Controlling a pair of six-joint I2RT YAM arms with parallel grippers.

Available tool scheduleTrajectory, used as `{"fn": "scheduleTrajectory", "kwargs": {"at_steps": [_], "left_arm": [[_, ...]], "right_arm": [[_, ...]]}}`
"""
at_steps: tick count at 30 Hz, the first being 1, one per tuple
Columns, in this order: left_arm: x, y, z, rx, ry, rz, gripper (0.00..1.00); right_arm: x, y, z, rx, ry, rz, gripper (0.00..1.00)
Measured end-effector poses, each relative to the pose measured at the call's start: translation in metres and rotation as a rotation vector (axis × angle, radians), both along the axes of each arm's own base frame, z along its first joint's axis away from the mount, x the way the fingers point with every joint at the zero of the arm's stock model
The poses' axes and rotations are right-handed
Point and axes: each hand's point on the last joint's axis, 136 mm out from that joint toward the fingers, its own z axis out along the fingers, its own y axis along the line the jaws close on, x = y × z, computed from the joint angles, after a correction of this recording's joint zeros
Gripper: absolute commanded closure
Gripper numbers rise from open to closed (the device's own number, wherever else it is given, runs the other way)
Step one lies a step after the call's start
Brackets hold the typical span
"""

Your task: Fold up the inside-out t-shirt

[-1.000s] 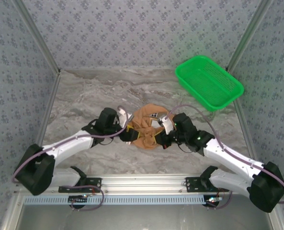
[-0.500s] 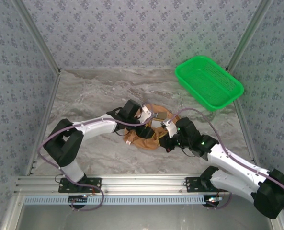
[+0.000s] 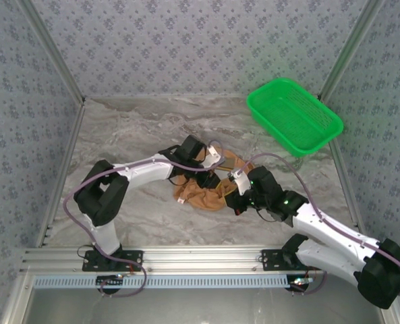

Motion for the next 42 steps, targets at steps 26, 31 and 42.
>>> {"fn": "scheduleTrajectory", "kwargs": {"at_steps": [26,31,42], "left_arm": [[0.034,0.075,0.15,-0.213,-0.255,0.471,1.0],[0.03,0.085,0.141,-0.173,-0.25,0.494,1.0],[-0.033,0.148,0.049,0.111,-0.029,0.56,0.99]], "right_arm": [[0.055,-0.02,0.099,0.025,-0.137,-0.232,0.88],[0.038,-0.003,0.093,0.099,-0.073,-0.114,0.91],[-0.026,0.05,0.035,0.103,0.17,0.213,0.78]]}}
